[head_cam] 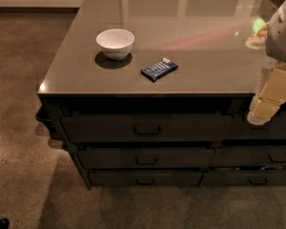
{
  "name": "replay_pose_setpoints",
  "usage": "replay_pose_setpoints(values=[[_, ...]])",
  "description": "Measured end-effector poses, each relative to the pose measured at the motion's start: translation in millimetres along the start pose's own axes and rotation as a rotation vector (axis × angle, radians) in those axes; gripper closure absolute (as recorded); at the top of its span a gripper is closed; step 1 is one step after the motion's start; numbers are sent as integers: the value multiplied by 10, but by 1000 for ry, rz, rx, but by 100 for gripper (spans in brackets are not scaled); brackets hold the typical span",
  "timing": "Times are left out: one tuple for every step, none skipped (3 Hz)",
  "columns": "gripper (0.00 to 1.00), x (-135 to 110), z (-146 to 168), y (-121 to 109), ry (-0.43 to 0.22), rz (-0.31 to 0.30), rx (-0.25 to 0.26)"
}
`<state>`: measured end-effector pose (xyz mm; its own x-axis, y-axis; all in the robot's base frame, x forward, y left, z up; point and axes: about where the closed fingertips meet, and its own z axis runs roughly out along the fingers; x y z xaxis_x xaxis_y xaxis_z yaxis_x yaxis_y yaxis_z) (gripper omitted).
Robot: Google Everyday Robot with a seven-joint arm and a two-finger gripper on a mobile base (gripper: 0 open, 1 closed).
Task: Open top drawer
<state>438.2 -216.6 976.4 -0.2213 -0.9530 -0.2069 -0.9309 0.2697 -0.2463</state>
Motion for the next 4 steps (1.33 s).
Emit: replay_pose_setpoints(values=[[0,0,0,0,0,0,0],[0,9,318,155,4,5,-64],[0,39,1018,486,-52,1,-173],[0,-8,1707,839,-156,-45,-299]])
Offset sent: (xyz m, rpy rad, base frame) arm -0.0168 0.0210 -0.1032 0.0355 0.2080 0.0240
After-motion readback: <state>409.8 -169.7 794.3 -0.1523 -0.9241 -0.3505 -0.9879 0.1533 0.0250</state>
